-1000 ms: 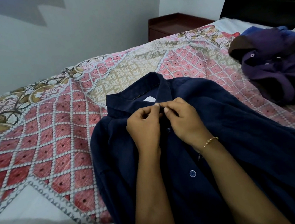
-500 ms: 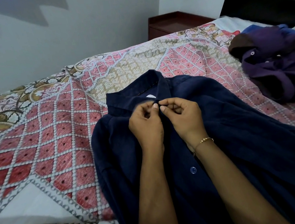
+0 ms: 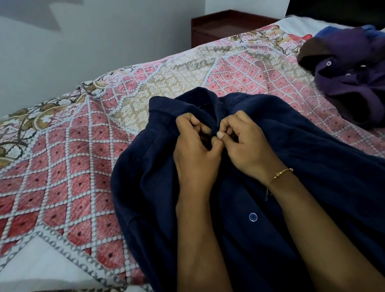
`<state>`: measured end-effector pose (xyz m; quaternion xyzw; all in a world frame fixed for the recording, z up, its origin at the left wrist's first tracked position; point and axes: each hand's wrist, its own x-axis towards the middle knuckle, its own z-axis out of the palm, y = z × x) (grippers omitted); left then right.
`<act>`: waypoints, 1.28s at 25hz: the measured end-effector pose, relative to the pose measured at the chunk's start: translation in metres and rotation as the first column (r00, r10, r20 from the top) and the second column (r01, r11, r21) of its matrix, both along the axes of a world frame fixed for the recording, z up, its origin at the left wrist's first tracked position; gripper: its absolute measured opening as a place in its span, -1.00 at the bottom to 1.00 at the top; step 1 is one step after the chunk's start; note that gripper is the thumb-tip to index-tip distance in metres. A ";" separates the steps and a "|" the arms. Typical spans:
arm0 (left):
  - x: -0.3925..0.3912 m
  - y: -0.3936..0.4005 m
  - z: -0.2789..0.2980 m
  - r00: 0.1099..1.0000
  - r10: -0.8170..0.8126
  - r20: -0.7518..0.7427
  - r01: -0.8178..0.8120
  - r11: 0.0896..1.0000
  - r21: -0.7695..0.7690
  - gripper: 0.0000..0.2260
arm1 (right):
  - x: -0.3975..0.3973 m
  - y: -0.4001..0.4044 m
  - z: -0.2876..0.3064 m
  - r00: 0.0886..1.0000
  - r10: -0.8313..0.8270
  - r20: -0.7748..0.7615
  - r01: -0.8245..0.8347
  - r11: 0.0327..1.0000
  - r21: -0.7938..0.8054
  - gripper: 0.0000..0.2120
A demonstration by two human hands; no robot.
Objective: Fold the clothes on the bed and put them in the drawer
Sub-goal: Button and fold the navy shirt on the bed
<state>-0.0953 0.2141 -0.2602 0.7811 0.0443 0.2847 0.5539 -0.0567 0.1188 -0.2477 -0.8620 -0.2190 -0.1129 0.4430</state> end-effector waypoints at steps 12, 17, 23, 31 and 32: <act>-0.003 -0.012 -0.001 0.979 0.203 0.011 -0.203 0.979 -0.003 -0.67 | 0.005 0.005 -0.004 0.981 0.020 -0.194 -0.005 0.997 0.078 -0.81; -0.003 -0.018 0.002 0.944 0.329 -0.008 -0.329 0.943 -0.056 -0.73 | 0.007 0.008 -0.010 0.889 0.144 -0.434 0.027 0.931 0.365 -0.76; 0.008 0.001 -0.011 0.928 0.365 -0.071 -0.340 0.756 -0.559 -0.75 | 0.005 -0.013 0.010 0.978 0.031 -0.208 -0.008 0.994 0.111 -0.68; -0.015 -0.001 -0.003 0.963 -0.025 -0.268 -0.054 0.957 -0.284 -0.74 | -0.031 -0.036 -0.013 0.987 -0.043 -0.153 -0.018 0.928 -0.373 -0.79; -0.021 -0.001 0.002 0.949 -0.021 -0.315 -0.012 0.995 -0.101 -0.79 | -0.034 -0.034 -0.015 0.992 -0.082 -0.096 0.039 0.923 -0.382 -0.82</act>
